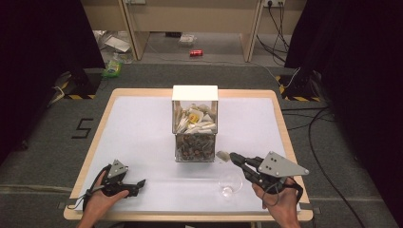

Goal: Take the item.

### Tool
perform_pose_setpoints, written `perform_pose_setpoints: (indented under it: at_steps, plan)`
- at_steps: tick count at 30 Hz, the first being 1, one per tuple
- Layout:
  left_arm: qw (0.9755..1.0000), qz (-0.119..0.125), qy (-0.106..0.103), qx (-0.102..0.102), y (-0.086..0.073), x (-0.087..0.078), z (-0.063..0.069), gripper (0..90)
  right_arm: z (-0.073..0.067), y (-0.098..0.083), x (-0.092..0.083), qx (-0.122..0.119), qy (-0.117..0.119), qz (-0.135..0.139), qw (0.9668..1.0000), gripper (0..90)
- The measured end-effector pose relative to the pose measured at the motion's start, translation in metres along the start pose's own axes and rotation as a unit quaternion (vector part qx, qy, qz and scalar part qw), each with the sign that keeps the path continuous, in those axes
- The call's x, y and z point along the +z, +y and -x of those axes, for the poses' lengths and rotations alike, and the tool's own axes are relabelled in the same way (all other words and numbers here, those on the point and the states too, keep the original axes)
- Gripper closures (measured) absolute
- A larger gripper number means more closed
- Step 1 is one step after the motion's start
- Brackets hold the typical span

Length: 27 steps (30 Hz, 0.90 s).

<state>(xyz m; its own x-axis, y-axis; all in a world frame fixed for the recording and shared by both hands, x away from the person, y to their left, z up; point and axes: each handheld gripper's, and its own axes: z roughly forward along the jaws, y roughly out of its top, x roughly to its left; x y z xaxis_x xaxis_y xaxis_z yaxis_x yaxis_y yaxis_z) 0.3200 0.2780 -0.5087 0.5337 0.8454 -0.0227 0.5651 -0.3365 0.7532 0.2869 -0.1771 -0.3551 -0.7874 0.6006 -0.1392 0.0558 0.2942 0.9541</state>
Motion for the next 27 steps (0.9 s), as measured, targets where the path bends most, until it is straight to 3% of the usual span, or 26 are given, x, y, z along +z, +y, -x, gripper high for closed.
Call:
perform_pose_setpoints:
  at_steps: [27]
  plan:
    - [1.0000, 0.000, 0.000, 0.000, 0.000, 0.000, 0.000, 9.7, -0.018, -0.043, -0.022, 0.027, -0.003, -0.033, 0.9991, 90.0]
